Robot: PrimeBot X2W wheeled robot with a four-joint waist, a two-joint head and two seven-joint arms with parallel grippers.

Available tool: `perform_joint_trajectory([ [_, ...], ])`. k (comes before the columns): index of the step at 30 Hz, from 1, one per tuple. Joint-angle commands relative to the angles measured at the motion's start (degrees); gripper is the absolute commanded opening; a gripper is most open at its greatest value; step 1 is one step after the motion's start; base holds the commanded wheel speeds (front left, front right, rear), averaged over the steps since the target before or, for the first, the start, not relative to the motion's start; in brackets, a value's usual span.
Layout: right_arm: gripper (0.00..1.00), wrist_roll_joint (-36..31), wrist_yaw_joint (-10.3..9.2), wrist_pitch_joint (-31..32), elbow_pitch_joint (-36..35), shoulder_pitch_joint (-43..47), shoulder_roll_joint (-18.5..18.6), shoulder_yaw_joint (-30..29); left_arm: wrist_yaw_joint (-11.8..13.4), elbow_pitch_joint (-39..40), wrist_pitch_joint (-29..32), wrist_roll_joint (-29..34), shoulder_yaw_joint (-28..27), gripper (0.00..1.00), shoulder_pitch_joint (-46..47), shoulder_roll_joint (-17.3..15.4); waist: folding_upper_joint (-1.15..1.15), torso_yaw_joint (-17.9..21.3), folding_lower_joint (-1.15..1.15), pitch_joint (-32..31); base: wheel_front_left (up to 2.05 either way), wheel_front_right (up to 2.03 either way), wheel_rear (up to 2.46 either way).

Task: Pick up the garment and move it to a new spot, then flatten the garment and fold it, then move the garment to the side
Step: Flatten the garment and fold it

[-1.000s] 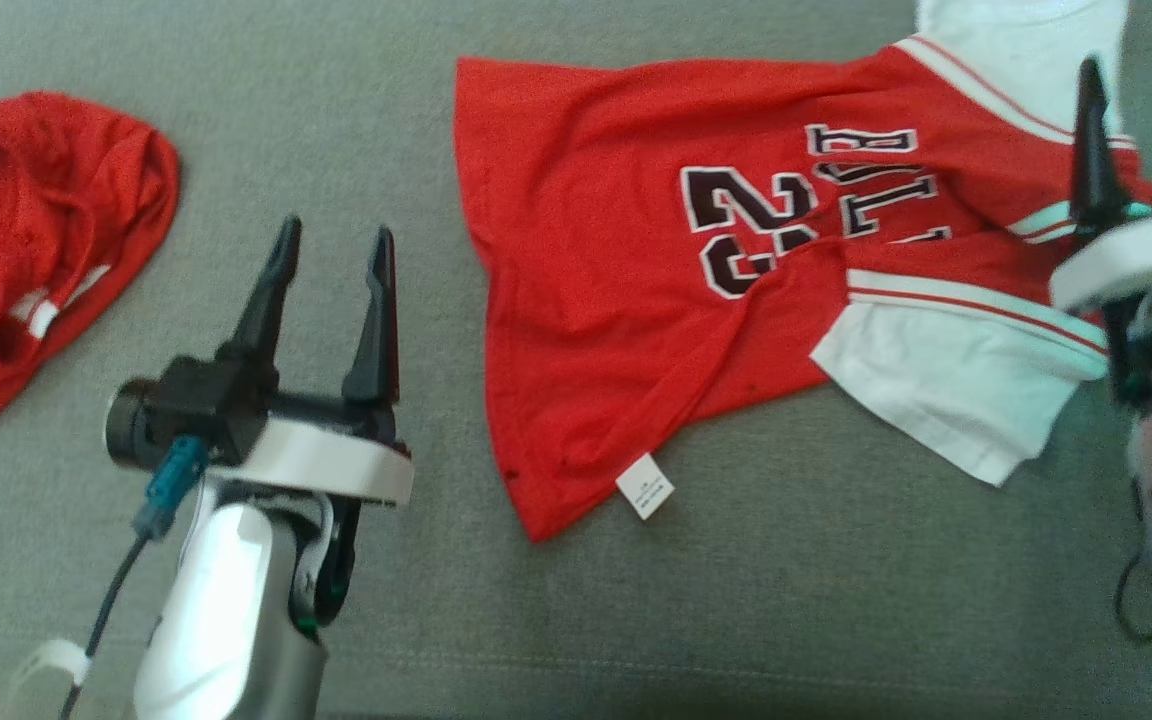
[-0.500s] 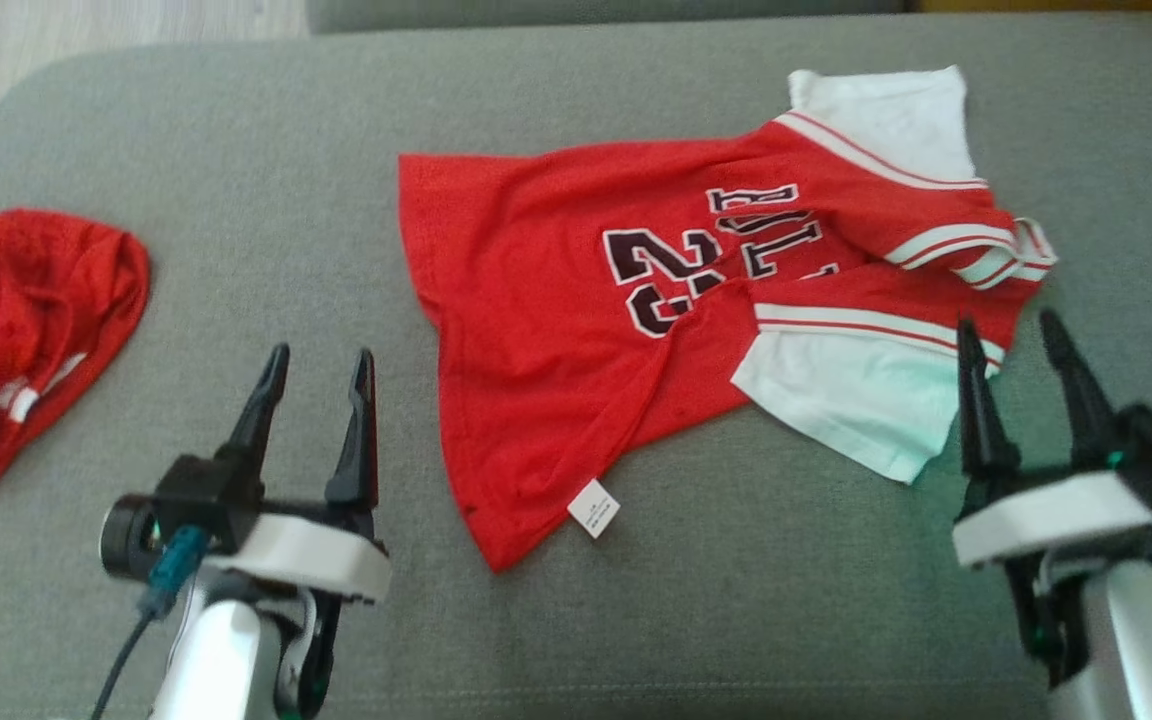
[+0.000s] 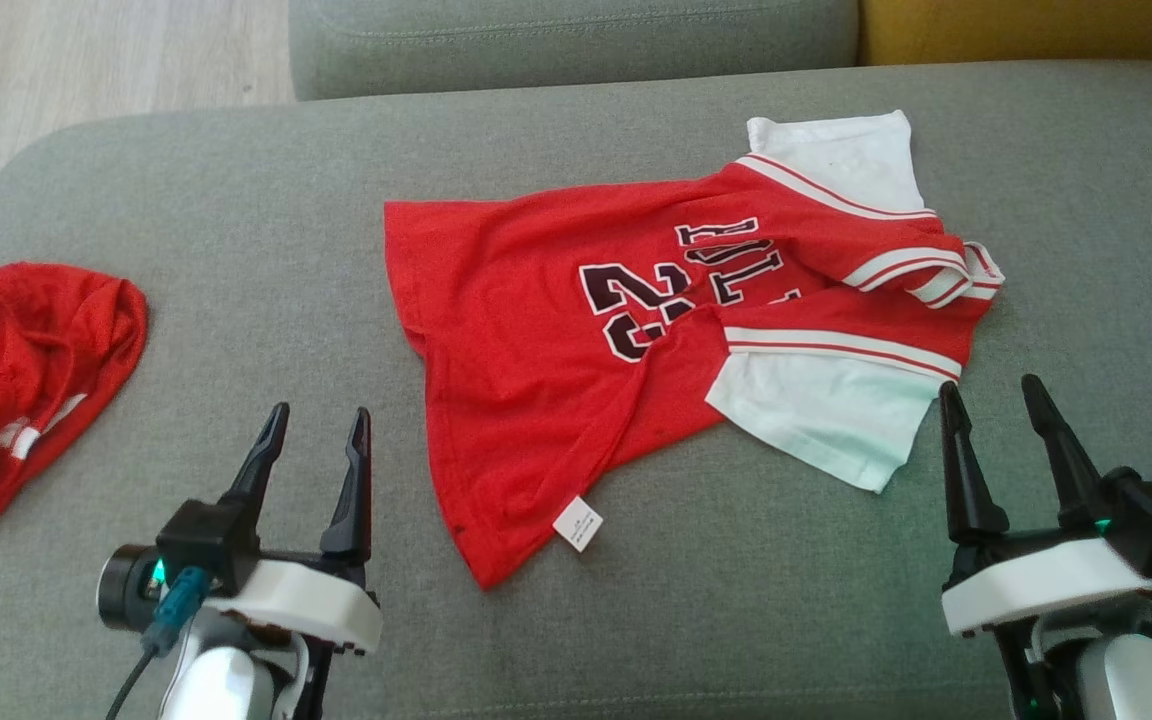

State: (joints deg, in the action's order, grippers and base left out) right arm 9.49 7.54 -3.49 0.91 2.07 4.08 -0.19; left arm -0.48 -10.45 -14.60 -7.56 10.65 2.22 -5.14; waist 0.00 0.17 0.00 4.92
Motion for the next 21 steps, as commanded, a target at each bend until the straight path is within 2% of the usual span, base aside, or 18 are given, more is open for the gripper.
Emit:
perform_joint_trajectory([
  [1,1.0,-0.6,-0.05,0.22,-2.38,-0.96,-0.02,1.19,0.21,1.87,0.11,0.18,-1.53,1.0,1.43,-0.87,0.0,-0.01,0.0,-0.06,0.0,0.0,0.0],
  [8,1.0,-0.46,-0.05,0.81,-3.35,-0.43,-0.43,1.03,-0.25,2.04,1.66,-0.34,-0.35,1.0,1.14,-0.87,0.0,-0.01,0.0,0.15,0.0,0.0,0.0],
  [14,1.0,-0.1,-0.05,1.0,-3.0,-0.69,-0.7,1.6,-2.84,-0.43,9.49,-2.89,3.64,1.0,0.13,0.22,0.0,0.3,0.0,0.85,0.0,0.0,0.0],
  [21,1.0,0.36,-0.05,0.94,-2.5,-1.2,-0.9,2.13,-4.28,-5.2,17.08,-6.37,7.76,1.0,-1.57,1.27,0.0,1.06,0.0,1.66,0.0,0.0,0.0],
])
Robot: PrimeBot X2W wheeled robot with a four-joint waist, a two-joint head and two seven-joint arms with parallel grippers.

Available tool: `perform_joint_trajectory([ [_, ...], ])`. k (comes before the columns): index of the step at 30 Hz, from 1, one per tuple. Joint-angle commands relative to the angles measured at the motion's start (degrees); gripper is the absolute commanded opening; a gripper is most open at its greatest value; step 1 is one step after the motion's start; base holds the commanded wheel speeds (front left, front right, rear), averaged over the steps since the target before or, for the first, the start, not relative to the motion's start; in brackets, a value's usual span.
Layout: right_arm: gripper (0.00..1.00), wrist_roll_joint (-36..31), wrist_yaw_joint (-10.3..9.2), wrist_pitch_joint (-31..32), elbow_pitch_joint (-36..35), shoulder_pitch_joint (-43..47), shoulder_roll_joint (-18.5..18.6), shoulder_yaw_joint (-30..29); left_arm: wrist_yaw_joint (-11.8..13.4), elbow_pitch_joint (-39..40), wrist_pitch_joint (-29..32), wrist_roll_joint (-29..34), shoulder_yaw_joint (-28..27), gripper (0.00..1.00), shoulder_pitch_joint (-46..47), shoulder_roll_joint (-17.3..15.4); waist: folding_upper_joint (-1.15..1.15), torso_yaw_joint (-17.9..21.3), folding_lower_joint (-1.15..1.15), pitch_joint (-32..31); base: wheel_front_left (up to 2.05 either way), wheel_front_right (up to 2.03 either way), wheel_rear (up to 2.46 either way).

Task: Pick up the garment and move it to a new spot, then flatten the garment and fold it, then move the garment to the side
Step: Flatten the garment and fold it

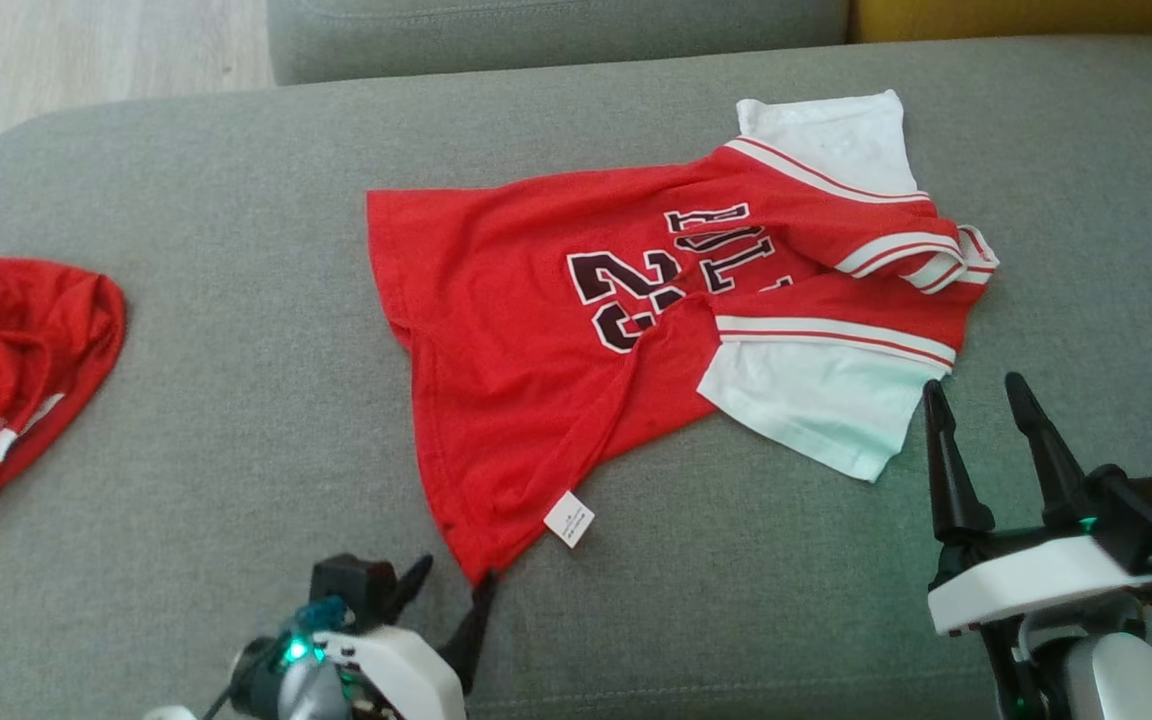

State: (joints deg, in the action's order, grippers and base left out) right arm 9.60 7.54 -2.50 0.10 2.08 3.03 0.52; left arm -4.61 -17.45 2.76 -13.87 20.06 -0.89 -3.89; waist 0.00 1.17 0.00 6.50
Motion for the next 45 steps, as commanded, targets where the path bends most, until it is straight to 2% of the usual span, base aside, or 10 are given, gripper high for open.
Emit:
perform_joint_trajectory([
  [1,1.0,0.3,-0.05,-0.08,-1.66,-1.28,0.14,1.41,-0.27,1.32,-0.01,-0.38,-1.23,1.0,1.56,0.11,0.0,0.15,0.0,0.22,0.0,0.0,0.0],
  [11,1.0,0.71,-0.05,1.4,-0.46,-1.27,0.01,0.64,-0.7,-2.56,-0.77,-2.82,-0.2,0.95,4.06,0.49,0.0,1.07,0.0,1.61,0.0,0.0,0.0],
  [13,1.0,0.62,-0.05,1.93,0.04,-1.0,0.0,0.47,-0.78,-2.93,-1.15,-3.13,-0.2,0.23,4.54,0.5,0.0,1.15,0.0,1.78,0.0,0.0,0.0],
  [14,1.0,0.62,-0.05,1.93,0.04,-1.0,0.0,0.47,-0.78,-2.93,-1.15,-3.13,-0.2,0.23,4.54,0.5,0.0,1.15,0.0,1.78,0.0,0.0,0.0],
  [15,1.0,0.54,-0.05,2.2,0.34,-0.81,-0.01,0.29,-0.85,-3.11,-1.16,-3.26,-0.1,0.0,4.75,0.51,0.0,1.17,0.0,1.92,0.0,0.0,0.0],
  [24,1.0,0.01,-0.05,5.37,10.56,-3.42,-0.09,1.02,-0.4,-3.53,-3.44,-2.86,0.05,0.0,7.35,0.09,0.0,0.94,0.0,4.54,0.0,0.0,0.0],
  [34,1.0,2.71,-0.05,0.95,27.39,-12.34,-0.13,3.96,-0.28,-4.18,-6.28,-2.17,1.11,0.0,10.23,0.16,0.0,-0.49,0.0,6.76,0.0,0.0,0.0],
  [35,0.8,3.0,-0.05,0.68,28.64,-12.96,-0.14,4.13,-0.32,-4.03,-7.05,-2.23,1.06,0.0,10.39,0.16,0.0,-0.54,0.0,6.93,0.0,0.0,0.0],
  [37,0.02,3.84,-0.05,0.17,30.74,-13.9,-0.14,4.41,-0.47,-3.95,-8.12,-2.4,1.06,0.0,10.68,0.11,0.0,-0.6,0.0,7.19,0.0,0.0,0.0],
  [45,0.0,4.97,-0.05,-5.55,28.94,-14.87,0.96,4.32,0.1,-1.65,-13.33,-3.04,-0.82,0.0,11.58,-1.17,0.0,-0.22,0.0,6.08,0.0,0.0,0.0],
])
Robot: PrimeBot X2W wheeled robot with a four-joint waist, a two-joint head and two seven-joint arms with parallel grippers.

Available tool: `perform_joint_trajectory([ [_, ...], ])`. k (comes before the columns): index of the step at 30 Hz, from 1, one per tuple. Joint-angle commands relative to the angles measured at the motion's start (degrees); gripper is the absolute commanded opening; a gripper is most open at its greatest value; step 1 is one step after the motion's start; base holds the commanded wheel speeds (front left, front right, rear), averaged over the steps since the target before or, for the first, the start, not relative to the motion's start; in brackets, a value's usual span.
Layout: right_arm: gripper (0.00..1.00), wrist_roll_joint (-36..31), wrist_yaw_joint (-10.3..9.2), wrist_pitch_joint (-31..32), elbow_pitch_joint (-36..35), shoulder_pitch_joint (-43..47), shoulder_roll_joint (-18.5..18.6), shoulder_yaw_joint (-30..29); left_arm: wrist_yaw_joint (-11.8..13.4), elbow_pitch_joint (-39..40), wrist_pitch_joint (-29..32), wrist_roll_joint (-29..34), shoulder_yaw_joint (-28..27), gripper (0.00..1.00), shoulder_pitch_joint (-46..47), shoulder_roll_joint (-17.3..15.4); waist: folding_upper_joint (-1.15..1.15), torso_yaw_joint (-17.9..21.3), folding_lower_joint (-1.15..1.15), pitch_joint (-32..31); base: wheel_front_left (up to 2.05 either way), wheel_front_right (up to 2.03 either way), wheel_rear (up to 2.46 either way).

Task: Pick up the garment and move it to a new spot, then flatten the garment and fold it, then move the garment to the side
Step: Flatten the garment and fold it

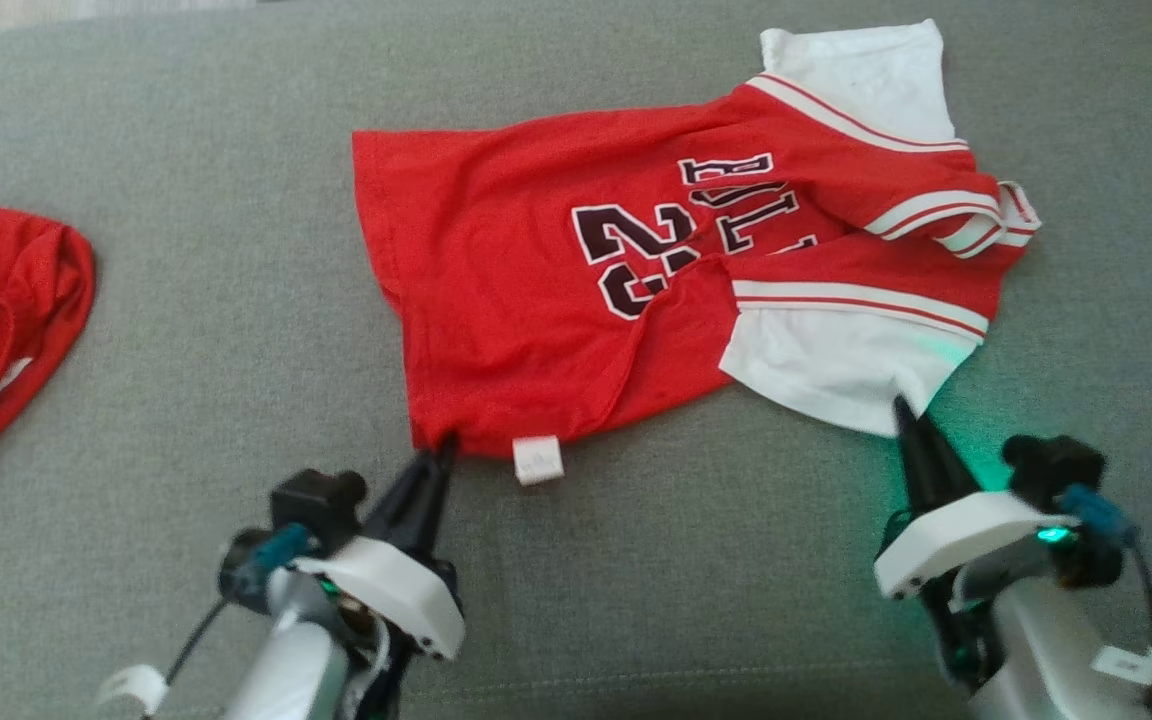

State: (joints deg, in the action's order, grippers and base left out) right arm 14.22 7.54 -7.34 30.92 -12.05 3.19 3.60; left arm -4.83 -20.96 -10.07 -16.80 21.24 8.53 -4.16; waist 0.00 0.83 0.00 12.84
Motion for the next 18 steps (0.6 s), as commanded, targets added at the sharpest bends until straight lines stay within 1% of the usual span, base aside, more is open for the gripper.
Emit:
perform_joint_trajectory([
  [1,0.0,0.43,-0.05,-1.31,-3.38,-0.66,1.28,0.89,0.68,2.77,-0.91,0.01,-2.46,0.0,2.33,-1.32,0.0,0.22,0.0,-0.6,0.0,0.0,0.0],
  [4,0.0,0.4,-0.05,-2.43,-9.32,-0.55,2.9,-0.7,1.77,6.64,-1.71,0.12,-4.1,0.0,2.93,-2.71,0.0,0.65,0.0,-1.63,0.0,0.0,0.0],
  [7,0.0,0.31,-0.05,-2.07,-16.69,-0.95,4.32,-2.27,2.51,11.53,-1.82,0.28,-5.78,0.0,3.51,-4.65,0.0,1.33,0.0,-2.78,0.0,0.0,0.0],
  [12,0.0,-0.41,-0.05,1.32,-29.23,-2.83,7.08,-5.45,3.75,20.45,0.25,0.77,-8.42,0.0,6.04,-7.85,0.0,1.62,0.0,-4.5,0.0,0.0,0.0],
  [13,0.0,-0.41,-0.05,1.32,-29.23,-2.83,7.08,-5.45,3.75,20.45,0.25,0.77,-8.42,0.0,6.04,-7.85,0.0,1.62,0.0,-4.5,0.0,0.0,0.0],
  [18,0.0,-1.46,-0.05,5.56,-40.51,-5.73,9.35,-8.31,5.0,28.96,3.59,1.31,-10.45,0.0,10.38,-9.89,0.0,1.3,0.0,-6.01,0.0,0.0,0.0],
])
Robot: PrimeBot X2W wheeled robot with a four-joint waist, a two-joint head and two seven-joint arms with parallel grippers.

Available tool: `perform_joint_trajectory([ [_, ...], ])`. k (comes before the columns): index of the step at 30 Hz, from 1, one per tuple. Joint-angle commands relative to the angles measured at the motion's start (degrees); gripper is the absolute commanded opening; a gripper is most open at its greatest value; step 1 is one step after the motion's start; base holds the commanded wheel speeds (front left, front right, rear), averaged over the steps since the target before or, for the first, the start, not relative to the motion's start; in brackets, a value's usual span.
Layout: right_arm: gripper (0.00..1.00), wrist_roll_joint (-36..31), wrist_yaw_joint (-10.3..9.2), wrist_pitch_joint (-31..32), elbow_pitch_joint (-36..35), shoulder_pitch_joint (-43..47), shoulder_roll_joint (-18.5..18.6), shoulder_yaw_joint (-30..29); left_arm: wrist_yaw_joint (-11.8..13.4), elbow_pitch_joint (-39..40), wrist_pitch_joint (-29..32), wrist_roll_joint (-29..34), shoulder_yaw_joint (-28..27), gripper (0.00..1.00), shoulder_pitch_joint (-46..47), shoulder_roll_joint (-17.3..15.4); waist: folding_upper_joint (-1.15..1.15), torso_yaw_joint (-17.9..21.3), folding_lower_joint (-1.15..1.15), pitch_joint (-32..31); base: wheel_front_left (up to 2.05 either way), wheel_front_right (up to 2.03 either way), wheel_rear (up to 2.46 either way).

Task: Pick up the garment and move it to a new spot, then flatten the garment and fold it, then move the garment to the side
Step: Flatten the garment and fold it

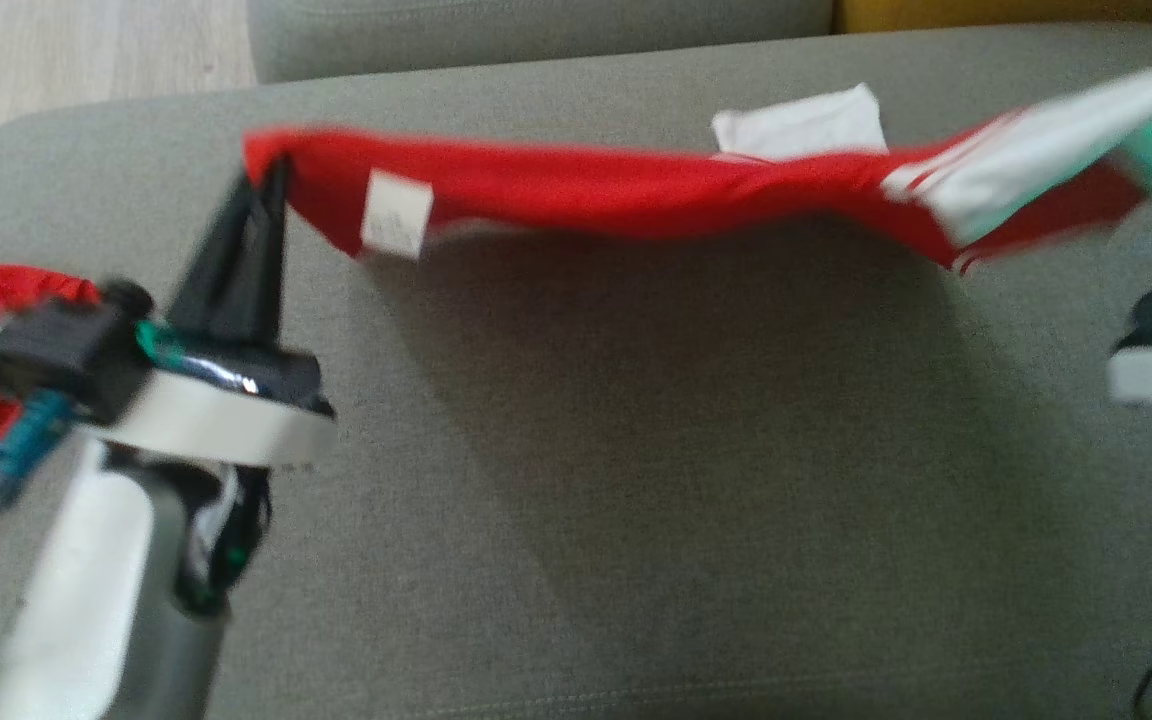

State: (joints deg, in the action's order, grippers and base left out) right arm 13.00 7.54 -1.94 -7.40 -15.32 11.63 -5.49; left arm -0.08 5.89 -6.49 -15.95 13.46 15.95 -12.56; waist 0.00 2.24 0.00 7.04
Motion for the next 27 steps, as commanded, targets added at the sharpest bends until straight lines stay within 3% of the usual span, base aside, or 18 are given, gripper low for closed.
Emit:
perform_joint_trajectory([
  [1,0.0,-0.39,-0.05,0.87,-4.09,-3.16,1.36,0.3,0.5,3.65,0.57,0.69,-3.07,0.0,3.91,-1.91,0.0,-0.14,0.0,-0.52,0.0,0.0,0.0],
  [10,0.0,-0.29,-0.05,5.84,-15.29,-9.67,4.49,-2.83,1.82,13.73,5.23,1.6,-5.57,0.0,11.74,-4.3,0.0,-0.16,0.0,-3.31,0.0,0.0,0.0],
  [18,0.0,0.74,-0.05,8.37,-15.83,-12.34,4.8,-2.82,2.23,15.51,7.82,1.6,-5.36,0.0,13.72,-4.79,0.0,-0.22,0.0,-4.6,0.0,0.0,0.0],
  [27,0.0,2.7,-0.05,7.34,-11.07,-17.4,4.81,-0.31,2.24,10.42,6.42,-0.01,-5.11,0.0,18.19,-3.15,0.0,-0.73,0.0,-1.98,0.0,0.0,0.0],
])
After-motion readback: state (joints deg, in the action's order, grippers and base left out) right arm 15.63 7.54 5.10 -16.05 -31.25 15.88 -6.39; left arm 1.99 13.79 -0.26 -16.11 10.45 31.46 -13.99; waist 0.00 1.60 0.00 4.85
